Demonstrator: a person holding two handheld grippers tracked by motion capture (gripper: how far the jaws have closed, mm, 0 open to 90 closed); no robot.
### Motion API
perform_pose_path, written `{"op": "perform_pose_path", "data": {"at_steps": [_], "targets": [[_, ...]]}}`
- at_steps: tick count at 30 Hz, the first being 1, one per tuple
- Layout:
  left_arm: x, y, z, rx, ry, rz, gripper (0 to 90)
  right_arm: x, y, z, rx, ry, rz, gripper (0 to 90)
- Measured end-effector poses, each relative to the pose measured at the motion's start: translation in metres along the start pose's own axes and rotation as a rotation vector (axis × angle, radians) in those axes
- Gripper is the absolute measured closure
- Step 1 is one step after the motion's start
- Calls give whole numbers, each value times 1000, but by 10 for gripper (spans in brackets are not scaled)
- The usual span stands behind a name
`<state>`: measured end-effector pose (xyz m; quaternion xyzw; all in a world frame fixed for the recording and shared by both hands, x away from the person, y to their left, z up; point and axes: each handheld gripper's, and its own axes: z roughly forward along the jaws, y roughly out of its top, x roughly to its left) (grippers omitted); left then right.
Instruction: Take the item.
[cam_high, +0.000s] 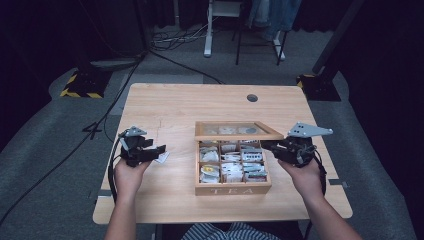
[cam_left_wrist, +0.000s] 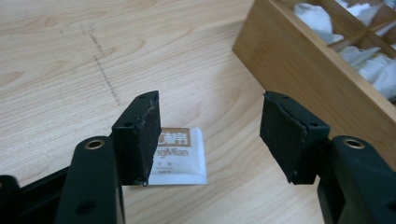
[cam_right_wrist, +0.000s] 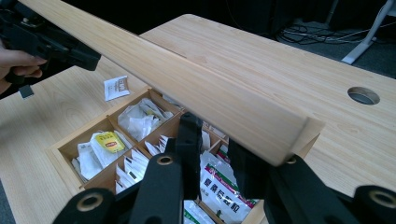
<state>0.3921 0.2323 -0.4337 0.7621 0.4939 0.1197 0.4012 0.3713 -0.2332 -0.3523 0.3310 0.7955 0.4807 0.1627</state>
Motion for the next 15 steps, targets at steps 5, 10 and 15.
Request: {"op": "perform_pose_path", "data": {"at_steps": [5,10,15], "targets": [[-18,0,-10,18,11,75,390,-1,1,0,0,3,0,740],[-37,-7,-17,47,18,149,391,-1,1,0,1,2,0,739],[-47,-19,-24,32,-14,171,393,-1,1,0,3,4,-2,738]]}}
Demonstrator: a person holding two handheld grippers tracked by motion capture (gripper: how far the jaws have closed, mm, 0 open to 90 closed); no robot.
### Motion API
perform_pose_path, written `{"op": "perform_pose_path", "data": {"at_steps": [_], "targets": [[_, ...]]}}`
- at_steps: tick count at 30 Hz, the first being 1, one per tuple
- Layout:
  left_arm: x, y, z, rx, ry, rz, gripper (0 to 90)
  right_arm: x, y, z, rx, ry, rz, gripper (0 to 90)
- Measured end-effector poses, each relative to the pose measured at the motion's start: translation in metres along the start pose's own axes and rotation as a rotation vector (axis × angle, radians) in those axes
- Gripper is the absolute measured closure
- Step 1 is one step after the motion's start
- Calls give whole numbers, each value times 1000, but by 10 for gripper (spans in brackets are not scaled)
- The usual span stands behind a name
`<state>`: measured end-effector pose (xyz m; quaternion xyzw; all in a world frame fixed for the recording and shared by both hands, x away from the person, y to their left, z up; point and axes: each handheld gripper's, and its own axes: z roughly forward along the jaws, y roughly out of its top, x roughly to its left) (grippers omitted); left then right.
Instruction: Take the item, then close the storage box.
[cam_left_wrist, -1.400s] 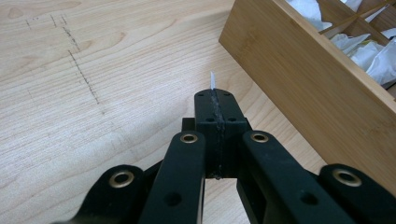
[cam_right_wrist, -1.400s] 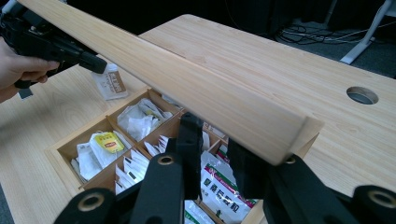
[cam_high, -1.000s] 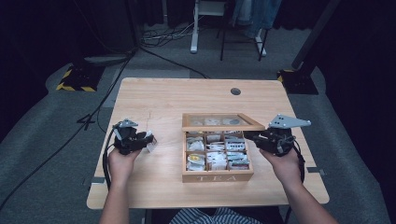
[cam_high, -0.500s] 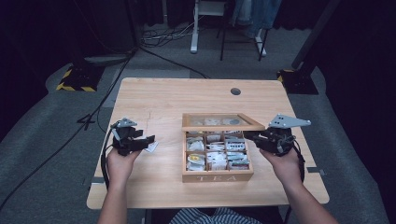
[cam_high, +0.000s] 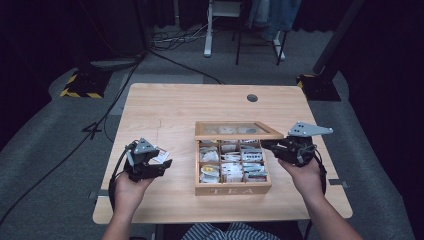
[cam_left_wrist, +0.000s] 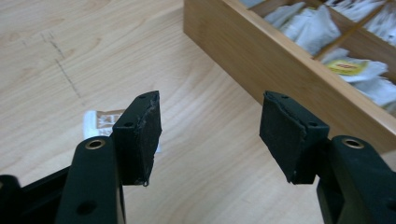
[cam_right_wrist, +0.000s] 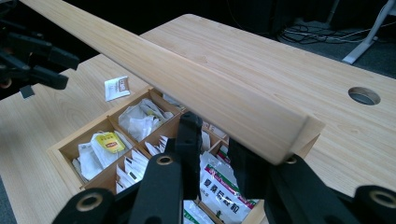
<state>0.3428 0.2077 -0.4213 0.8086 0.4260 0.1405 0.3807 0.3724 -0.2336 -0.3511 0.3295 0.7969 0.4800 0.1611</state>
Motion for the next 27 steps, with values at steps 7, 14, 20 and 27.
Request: {"op": "perform_pose_path", "data": {"at_steps": [7,14,20,27], "targets": [[-14,-20,2,10,-31,43,393,0,0,0,1,1,4,737],[-23,-35,9,65,-76,73,391,1,-2,-1,10,3,3,735],[-26,-46,16,103,-105,98,390,2,-3,-2,13,2,6,734],[-25,-55,28,137,-99,111,391,2,-4,-2,14,1,1,728]]}}
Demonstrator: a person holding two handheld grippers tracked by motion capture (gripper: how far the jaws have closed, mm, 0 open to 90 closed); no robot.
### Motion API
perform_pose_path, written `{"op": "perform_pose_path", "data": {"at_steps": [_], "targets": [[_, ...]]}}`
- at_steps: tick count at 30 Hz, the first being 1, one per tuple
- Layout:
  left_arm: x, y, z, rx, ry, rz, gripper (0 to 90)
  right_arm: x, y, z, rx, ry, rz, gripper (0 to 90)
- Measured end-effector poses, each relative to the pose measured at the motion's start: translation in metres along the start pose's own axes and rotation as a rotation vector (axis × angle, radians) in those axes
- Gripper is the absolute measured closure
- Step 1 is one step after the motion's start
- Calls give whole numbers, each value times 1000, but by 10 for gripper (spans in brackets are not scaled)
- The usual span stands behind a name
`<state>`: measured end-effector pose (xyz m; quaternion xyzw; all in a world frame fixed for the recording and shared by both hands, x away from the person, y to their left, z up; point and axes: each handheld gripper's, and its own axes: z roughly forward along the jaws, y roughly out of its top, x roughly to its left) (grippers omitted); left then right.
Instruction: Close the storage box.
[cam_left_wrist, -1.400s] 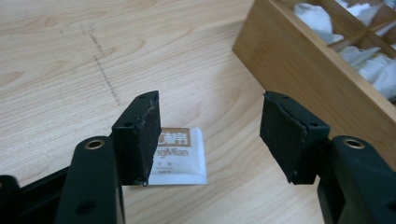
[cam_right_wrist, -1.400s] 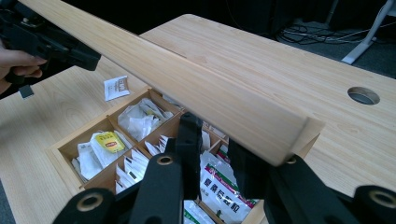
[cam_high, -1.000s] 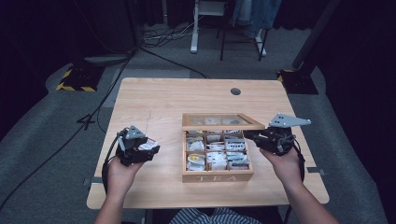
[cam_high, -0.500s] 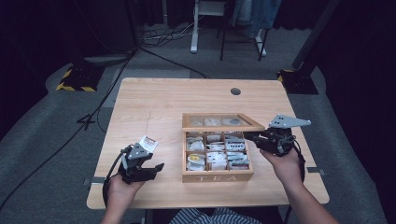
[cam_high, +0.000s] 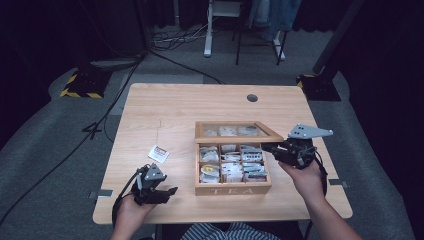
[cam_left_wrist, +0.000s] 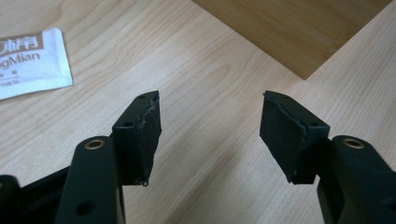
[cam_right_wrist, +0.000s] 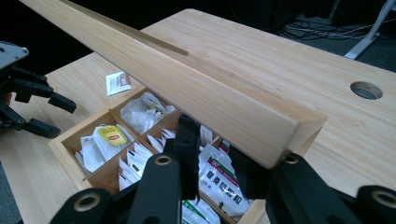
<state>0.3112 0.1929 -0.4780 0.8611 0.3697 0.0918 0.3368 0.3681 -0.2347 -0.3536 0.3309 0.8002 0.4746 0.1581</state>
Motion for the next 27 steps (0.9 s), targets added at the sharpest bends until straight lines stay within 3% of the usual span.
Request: {"op": "perform_pose_path", "data": {"at_steps": [7,11,15,22,27], "targets": [[1,-3,13,31,15,18,381,-4,-2,-4,5,2,4,723],[1,-4,15,22,27,25,372,-5,-4,-5,16,3,4,718],[-1,-6,18,1,41,59,331,-6,-6,-6,25,1,6,716],[3,-12,22,-64,38,56,269,-9,-9,-11,44,-8,10,712],[4,-11,23,-67,40,56,243,-10,-12,-14,65,-7,14,709]]}}
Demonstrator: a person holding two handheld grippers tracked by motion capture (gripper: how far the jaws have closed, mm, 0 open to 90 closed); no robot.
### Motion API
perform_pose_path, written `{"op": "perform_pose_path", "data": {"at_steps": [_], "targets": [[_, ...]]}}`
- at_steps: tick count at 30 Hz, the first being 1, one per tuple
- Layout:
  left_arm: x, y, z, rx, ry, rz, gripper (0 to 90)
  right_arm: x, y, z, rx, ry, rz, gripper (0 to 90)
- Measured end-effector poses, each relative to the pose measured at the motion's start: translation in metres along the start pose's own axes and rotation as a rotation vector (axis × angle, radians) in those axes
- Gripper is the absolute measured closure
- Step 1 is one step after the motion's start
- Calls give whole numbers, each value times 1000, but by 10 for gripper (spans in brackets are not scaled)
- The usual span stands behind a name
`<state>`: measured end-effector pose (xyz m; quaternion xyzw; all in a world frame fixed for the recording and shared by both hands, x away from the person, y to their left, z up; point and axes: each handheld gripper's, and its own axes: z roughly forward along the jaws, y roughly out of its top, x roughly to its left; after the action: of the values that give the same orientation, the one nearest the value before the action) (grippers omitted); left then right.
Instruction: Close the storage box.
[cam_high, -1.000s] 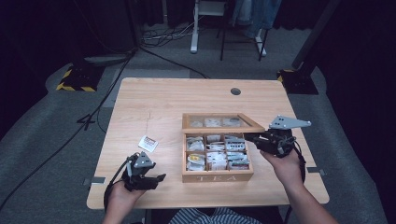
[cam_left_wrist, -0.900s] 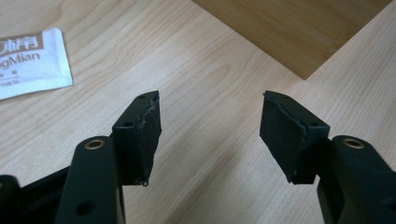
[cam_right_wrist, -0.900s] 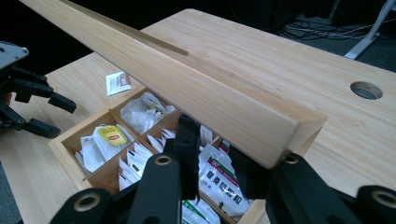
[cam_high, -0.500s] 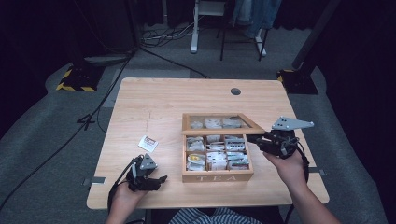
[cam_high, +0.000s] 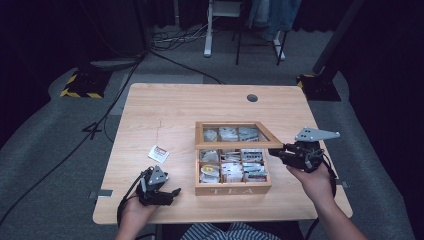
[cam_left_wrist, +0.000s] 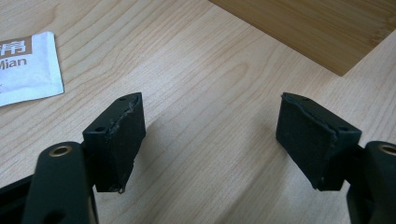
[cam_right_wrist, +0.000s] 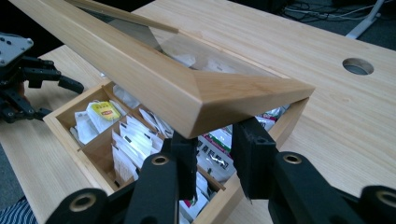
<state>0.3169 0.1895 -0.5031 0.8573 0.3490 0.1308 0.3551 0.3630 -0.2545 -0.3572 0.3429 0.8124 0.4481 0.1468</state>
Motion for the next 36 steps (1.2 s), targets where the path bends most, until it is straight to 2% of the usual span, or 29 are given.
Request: {"op": "perform_pose_path", "data": {"at_steps": [9,13,16,18,20,22,26,36], "targets": [[0,0,0,-1,1,-6,239,-4,-4,-4,56,-1,12,699],[0,0,0,-1,1,-6,239,0,-3,-6,78,-28,-21,675],[0,0,0,0,3,-1,239,4,-1,-7,113,-16,-41,662],[0,0,0,0,4,-1,239,8,-1,-8,131,-43,-64,663],[0,0,0,0,3,-1,239,11,-1,-8,146,-52,-72,661],[0,0,0,0,3,-2,239,12,0,-7,151,-19,-64,630],[0,0,0,0,3,-2,239,18,0,-4,210,-43,-93,629],[0,0,0,0,3,-2,239,21,-1,0,302,-5,-95,601]]}}
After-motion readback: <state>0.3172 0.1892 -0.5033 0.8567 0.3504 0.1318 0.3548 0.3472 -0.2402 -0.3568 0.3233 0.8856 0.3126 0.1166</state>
